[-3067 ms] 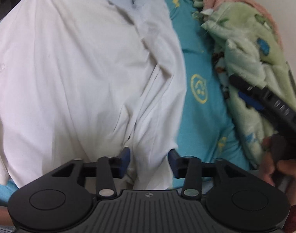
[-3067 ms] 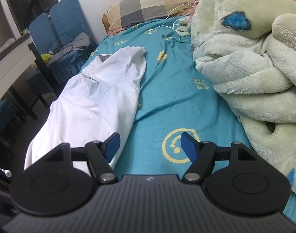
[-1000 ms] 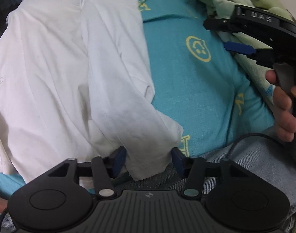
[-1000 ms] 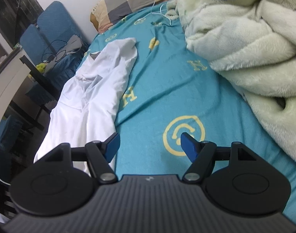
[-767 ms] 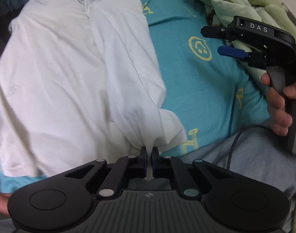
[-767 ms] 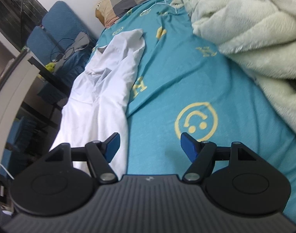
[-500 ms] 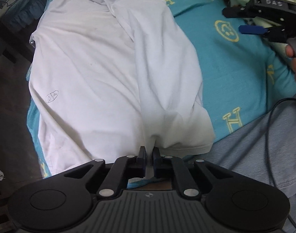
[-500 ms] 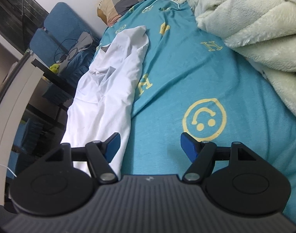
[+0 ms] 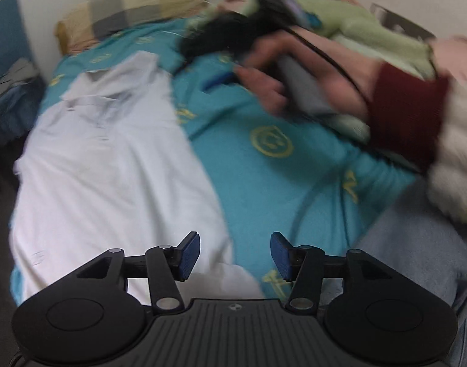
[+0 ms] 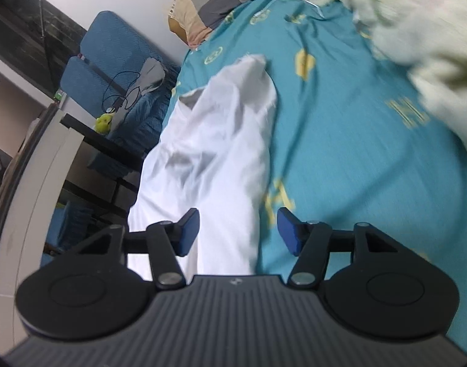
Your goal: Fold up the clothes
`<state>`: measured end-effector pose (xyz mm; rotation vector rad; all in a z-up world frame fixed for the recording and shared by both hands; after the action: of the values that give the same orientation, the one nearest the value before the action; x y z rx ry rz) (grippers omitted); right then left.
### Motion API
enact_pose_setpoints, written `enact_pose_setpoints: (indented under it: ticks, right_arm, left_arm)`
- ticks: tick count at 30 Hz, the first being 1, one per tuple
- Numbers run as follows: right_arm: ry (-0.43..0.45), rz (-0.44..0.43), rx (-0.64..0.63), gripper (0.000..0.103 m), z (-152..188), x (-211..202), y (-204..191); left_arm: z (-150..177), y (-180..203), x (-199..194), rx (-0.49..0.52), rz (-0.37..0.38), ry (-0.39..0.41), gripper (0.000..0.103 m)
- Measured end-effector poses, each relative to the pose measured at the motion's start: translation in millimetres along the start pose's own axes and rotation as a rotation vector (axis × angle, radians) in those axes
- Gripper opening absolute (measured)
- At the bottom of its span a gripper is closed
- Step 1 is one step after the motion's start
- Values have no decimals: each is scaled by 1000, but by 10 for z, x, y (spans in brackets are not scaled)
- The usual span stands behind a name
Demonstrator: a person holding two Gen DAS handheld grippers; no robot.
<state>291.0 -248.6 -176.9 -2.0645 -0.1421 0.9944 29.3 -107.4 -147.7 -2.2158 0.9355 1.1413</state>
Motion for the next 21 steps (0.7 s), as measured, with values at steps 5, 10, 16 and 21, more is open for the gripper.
enact_pose_setpoints:
  ticks: [5,10,16,21]
  right_arm:
    - [-29,-44,35,58,-242,478,164]
    - [-45,-80,30,58,-361,818,189]
    - [-58,-88,-17,59,-390,1106,111]
    - [-47,-76,-76,44,-394,1229,17]
  left_arm:
    - [290,130,490,85,9,-161,49]
    - [419,87,648,62,25,-231,50]
    - [431,66,689,98,29,-249,45]
    - [494,10,638,81,31,-237,10]
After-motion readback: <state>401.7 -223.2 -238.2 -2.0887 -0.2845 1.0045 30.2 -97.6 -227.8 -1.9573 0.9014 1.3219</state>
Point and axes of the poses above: each gripper's, at about its wrist camera, not at the fingertips, and x roughly the way its jaws point, y to its right, z to its underside, the point moved 10 cm from there along x, roughly the way its jaws point, and after that the axes turned 9 degrees about x, right-handed, at the moved point
